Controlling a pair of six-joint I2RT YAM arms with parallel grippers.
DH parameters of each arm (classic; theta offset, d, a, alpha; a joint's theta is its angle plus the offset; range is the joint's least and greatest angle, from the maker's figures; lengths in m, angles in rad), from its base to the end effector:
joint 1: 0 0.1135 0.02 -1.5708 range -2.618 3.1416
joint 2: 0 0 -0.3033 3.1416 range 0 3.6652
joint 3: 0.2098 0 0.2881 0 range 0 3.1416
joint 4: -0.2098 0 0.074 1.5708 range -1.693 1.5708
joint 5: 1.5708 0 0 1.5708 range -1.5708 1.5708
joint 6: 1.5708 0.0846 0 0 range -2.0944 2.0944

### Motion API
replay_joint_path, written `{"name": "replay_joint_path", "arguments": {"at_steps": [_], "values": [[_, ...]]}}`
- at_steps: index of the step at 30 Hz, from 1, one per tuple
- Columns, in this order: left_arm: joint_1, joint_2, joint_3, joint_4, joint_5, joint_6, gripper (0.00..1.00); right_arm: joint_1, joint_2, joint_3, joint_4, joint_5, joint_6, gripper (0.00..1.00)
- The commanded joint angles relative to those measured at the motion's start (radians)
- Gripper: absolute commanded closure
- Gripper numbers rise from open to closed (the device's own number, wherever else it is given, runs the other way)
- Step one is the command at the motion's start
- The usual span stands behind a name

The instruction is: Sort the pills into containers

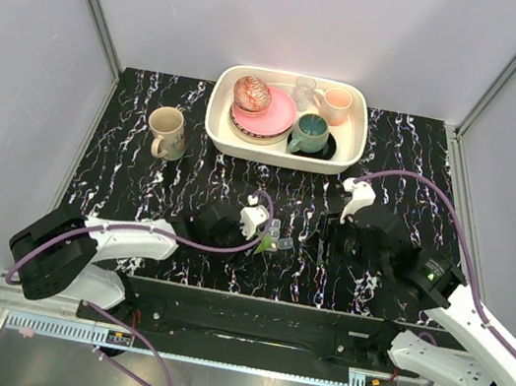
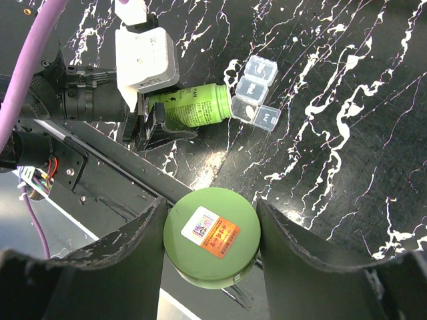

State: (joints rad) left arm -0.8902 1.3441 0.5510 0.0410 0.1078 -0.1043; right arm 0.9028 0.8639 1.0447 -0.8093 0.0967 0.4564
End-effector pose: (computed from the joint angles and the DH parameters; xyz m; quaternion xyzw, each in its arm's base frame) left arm 0.1866 -0.2449 0.1423 0.3706 0.8380 -0.2330 0.3257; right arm 0.1411 0.1656 0.3608 -0.1756 0.8728 0.2514 0.3797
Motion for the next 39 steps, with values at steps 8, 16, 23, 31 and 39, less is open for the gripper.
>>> {"name": "replay_joint_path", "arguments": {"at_steps": [8, 16, 23, 31, 39], "values": [[0.004, 0.029, 0.081, 0.003, 0.052, 0.02, 1.0, 0.004, -0.029, -0.006, 0.024, 0.021, 0.011, 1.0], [0.002, 0.024, 0.092, -0.018, 0.052, 0.008, 1.0, 0.004, -0.031, -0.014, 0.025, 0.02, 0.014, 1.0], [-0.004, 0.024, 0.104, -0.039, 0.046, 0.009, 1.0, 0.002, -0.032, -0.018, 0.024, 0.02, 0.019, 1.0], [-0.007, 0.043, 0.139, -0.093, 0.04, 0.008, 1.0, 0.004, -0.039, -0.023, 0.025, 0.018, 0.019, 1.0], [-0.006, 0.047, 0.159, -0.139, 0.027, 0.005, 1.0, 0.004, -0.045, -0.023, 0.022, 0.015, 0.016, 1.0]]}}
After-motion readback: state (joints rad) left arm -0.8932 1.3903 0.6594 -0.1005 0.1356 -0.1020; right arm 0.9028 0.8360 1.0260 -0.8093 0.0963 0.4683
